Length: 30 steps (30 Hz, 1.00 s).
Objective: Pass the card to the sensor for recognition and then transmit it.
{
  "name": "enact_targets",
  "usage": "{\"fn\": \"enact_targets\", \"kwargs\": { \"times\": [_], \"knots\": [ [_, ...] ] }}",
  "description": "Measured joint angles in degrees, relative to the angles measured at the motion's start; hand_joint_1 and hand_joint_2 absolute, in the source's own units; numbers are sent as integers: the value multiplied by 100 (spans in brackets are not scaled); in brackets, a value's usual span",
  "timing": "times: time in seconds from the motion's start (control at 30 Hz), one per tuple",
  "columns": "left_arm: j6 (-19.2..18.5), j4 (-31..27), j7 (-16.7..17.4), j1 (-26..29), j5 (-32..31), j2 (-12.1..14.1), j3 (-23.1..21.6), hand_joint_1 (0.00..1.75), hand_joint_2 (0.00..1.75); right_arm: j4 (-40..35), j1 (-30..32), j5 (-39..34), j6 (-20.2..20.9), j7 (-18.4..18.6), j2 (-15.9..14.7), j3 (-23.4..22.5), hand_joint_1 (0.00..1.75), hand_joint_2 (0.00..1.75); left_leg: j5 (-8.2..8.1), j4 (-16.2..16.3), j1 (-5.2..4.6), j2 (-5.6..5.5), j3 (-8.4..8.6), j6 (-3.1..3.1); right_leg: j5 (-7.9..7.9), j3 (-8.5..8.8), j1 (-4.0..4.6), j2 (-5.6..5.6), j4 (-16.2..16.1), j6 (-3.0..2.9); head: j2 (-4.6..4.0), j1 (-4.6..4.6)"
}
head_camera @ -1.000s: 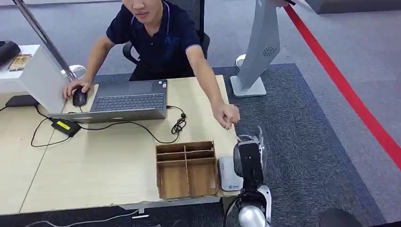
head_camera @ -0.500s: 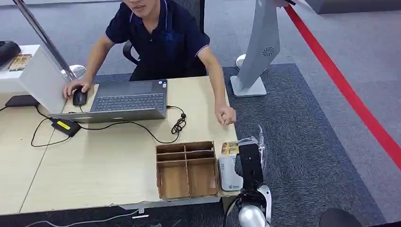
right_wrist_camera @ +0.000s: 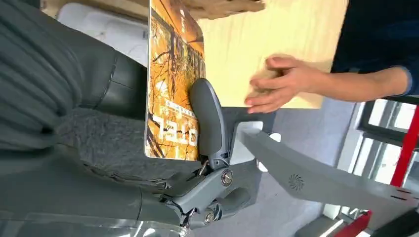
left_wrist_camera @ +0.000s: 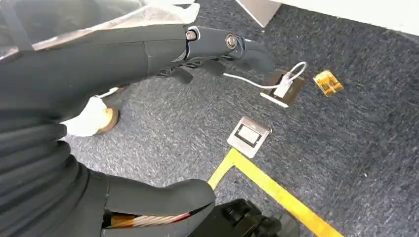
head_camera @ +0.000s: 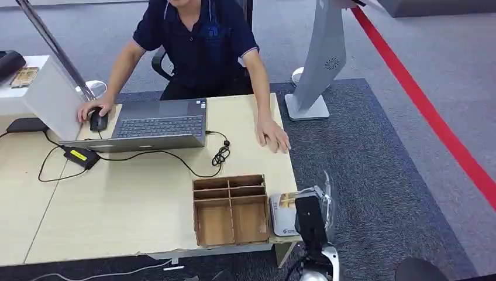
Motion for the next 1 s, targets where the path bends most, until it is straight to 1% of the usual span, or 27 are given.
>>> {"fn": "enact_targets", "kwargs": {
  "times": [0.3, 0.4, 0.5, 0.7, 1.0],
  "knots": [
    [17, 0, 26, 31, -46, 13, 55, 0, 175, 247, 194, 35, 0, -20, 28, -103, 175, 175, 0, 0, 0, 0, 1, 0, 0, 0, 0, 0, 0, 0, 0, 0],
    [9, 0, 35, 34, -70, 13, 66, 0, 175, 354, 208, 4, 2, -68, 44, -116, 175, 175, 0, 0, 0, 0, 0, 0, 0, 0, 0, 0, 0, 0, 0, 0],
    [-33, 0, 35, 31, -103, 13, 68, 0, 175, 463, 190, 94, 2, -41, 59, -114, 175, 175, 0, 0, 0, 0, 0, 0, 0, 0, 0, 0, 0, 0, 0, 0],
    [-114, -2, 35, 21, -175, 13, 70, 0, 175, 654, 67, 326, 7, 234, 81, -28, 175, 175, 0, 0, 0, 0, 1, 0, 0, 1, 0, 0, 0, 0, 0, 2],
    [-293, -46, 17, -35, -291, 15, 70, 0, 175, 1041, -240, 914, 9, 765, 26, 444, 175, 175, 1, 0, 0, 0, 1, 0, 0, 1, 0, 0, 0, 0, 0, 0]
  ]
}}
